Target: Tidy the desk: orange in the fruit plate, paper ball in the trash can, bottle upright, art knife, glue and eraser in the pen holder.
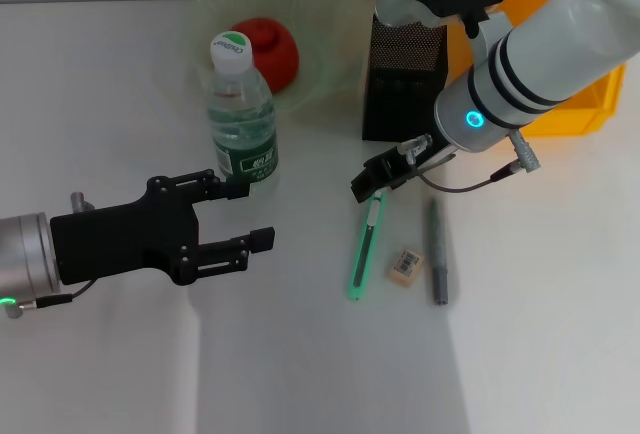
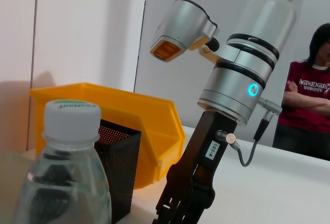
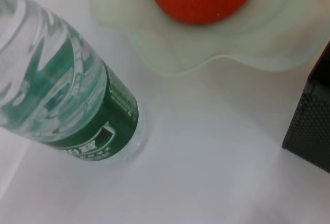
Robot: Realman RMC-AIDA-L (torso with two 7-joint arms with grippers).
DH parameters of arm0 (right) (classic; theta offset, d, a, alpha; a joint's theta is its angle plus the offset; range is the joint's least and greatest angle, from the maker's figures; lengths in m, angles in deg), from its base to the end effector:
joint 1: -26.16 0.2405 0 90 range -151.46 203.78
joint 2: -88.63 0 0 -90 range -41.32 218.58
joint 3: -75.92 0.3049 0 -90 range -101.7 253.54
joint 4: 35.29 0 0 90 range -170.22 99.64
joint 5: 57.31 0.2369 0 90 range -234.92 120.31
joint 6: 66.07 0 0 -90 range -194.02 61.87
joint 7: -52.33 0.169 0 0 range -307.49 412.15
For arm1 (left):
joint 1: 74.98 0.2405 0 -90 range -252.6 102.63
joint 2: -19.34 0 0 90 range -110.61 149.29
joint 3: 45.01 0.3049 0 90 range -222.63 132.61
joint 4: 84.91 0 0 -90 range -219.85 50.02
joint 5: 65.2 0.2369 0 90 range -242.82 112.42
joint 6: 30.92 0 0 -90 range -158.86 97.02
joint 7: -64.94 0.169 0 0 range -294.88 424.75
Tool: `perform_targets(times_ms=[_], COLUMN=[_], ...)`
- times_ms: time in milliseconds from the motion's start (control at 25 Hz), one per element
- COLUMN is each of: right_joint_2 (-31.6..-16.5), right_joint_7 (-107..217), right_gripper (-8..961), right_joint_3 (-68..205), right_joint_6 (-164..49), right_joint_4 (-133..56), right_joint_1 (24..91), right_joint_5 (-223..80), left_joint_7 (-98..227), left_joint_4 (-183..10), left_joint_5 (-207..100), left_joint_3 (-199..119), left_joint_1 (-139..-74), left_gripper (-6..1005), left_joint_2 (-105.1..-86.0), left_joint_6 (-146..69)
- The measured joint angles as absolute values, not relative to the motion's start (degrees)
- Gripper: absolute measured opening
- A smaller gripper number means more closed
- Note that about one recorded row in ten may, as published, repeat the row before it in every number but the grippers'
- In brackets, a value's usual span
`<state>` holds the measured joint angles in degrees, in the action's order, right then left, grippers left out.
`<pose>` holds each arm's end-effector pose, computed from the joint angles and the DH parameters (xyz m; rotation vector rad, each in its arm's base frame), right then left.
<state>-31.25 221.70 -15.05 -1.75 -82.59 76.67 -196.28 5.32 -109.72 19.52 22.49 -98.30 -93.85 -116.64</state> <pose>0.1837 0.4562 -0.1471 -2.4245 1.3064 -0.3267 -0.3346 0.3337 -0.0669 -2.7388 -0.4362 -0.8070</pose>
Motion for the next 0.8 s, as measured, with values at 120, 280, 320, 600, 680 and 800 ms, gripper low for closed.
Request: perform_targets(times_ms=[120,280,320,600,680,800], right_joint_2=[-31.25,-31.25,-31.25,-31.25,-31.25,-31.17], right_joint_7=[221.7,221.7,221.7,221.7,221.7,221.7], right_gripper=[500,498,498,488,484,478], right_joint_3=[-15.3,-15.3,-15.4,-15.4,-15.4,-15.4], right_joint_6=[-2.1,-2.6,-2.7,-2.7,-2.4,-1.2], right_joint_4=[-81.6,-80.6,-80.6,-80.6,-80.5,-80.3], right_joint_1=[77.0,77.4,77.4,77.8,78.5,79.9], right_joint_5=[-196.0,-195.9,-195.9,-195.8,-195.8,-196.4], left_joint_7=[5.4,5.4,5.4,5.5,5.5,5.5], left_joint_4=[-109.8,-109.7,-109.7,-109.7,-109.7,-109.7], left_joint_5=[19.5,19.5,19.5,20.0,20.9,20.9], left_joint_3=[22.5,22.5,22.5,22.3,22.1,22.2], left_joint_1=[-98.2,-98.2,-98.1,-98.1,-98.1,-98.3], left_gripper=[715,715,715,715,715,715], left_joint_2=[-93.98,-93.99,-93.99,-94.03,-94.2,-94.23], left_joint_6=[-116.6,-116.5,-116.5,-116.4,-116.0,-115.8])
